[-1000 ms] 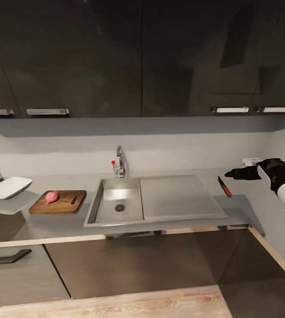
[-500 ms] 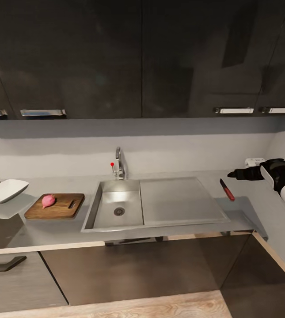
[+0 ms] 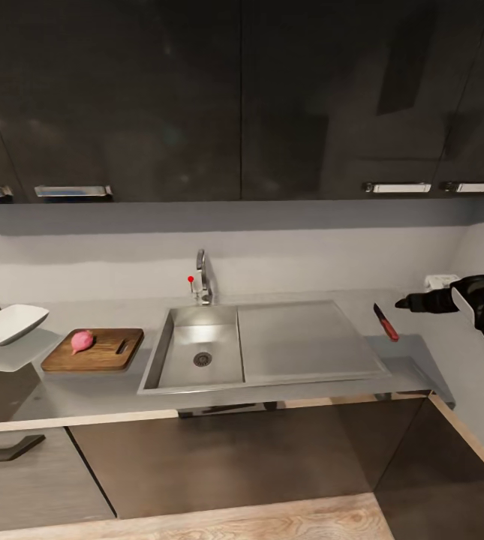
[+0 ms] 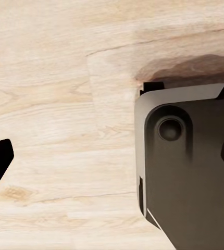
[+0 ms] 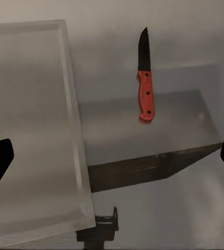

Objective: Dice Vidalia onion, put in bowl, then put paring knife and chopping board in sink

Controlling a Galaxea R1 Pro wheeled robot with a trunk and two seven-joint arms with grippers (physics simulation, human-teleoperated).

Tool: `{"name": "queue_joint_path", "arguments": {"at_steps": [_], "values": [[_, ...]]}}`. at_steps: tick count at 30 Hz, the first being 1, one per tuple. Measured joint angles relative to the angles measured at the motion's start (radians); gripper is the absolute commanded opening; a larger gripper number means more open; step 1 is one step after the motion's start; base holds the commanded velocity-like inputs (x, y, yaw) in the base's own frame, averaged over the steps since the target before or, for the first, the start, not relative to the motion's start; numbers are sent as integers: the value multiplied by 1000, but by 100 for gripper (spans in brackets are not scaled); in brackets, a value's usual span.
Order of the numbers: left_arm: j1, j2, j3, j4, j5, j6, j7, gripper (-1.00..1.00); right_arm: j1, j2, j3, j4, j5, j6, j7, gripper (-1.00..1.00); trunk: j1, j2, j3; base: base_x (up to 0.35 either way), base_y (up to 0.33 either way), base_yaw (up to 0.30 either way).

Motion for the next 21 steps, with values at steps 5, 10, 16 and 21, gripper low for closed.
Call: {"name": "queue_joint_path", "arguments": {"at_steps": [5, 10, 16, 21], "values": [[0, 3, 0, 0, 0, 0, 0, 100, 1, 0, 0, 8, 0, -2, 0, 100, 0, 0, 0, 14, -12, 0], [0, 11, 0, 0, 0, 0, 0, 100, 1, 0, 0, 9, 0, -2, 0, 100, 0, 0, 0, 174, -91, 0], [0, 13, 0, 0, 0, 0, 0, 100, 2, 0, 0, 9, 0, -2, 1, 100, -1, 0, 0, 279, -26, 0], [0, 13, 0, 0, 0, -1, 0, 100, 2, 0, 0, 10, 0, -2, 0, 100, -1, 0, 0, 295, -143, 0]]}}
